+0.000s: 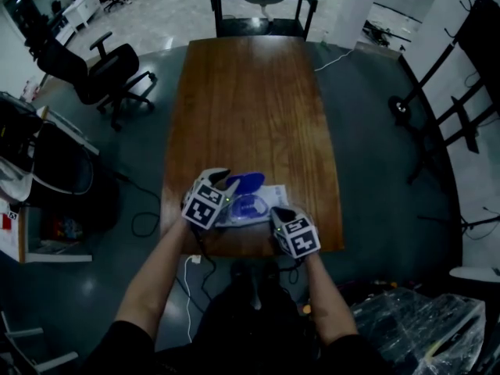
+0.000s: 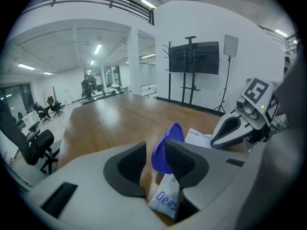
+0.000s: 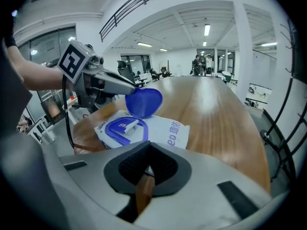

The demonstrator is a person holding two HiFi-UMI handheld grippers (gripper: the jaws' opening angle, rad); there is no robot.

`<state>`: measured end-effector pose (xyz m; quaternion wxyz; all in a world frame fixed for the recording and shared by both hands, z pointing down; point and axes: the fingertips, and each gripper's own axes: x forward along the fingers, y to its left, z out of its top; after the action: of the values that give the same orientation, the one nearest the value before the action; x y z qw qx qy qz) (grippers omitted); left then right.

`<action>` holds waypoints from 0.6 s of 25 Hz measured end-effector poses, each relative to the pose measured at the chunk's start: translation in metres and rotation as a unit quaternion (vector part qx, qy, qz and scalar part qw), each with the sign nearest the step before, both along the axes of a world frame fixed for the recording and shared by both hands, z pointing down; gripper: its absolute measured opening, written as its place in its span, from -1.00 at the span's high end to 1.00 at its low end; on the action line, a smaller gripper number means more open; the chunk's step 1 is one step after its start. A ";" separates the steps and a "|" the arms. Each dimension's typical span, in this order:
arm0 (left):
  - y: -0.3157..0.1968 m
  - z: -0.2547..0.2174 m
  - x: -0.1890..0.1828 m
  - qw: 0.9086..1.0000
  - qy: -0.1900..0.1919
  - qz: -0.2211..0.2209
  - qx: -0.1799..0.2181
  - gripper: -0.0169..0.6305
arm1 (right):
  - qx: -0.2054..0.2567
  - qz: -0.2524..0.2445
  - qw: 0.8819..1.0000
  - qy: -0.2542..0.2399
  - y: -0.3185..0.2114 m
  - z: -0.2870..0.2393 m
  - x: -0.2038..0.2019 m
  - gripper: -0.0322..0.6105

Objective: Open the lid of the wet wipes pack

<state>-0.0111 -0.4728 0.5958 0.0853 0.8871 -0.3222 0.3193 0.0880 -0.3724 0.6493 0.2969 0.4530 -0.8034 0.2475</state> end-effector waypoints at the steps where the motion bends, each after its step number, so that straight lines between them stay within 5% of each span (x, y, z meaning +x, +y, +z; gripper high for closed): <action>1: 0.003 -0.001 -0.004 1.000 0.004 -0.008 -0.004 0.54 | 0.007 0.002 1.000 -0.003 -0.001 -0.003 0.001 0.87; 12: 0.049 -0.030 -0.023 0.993 0.065 -0.100 -0.013 0.55 | 0.102 0.014 0.993 -0.052 -0.006 -0.083 -0.004 0.87; 15: 0.061 -0.053 -0.024 0.989 0.088 -0.119 0.012 0.82 | 0.135 0.016 0.988 -0.071 -0.006 -0.110 -0.008 0.87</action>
<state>-0.0356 -0.4117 0.5429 0.1406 0.8680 -0.4207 0.2233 0.0802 -0.3779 0.5391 0.1713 0.4834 -0.8409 0.1727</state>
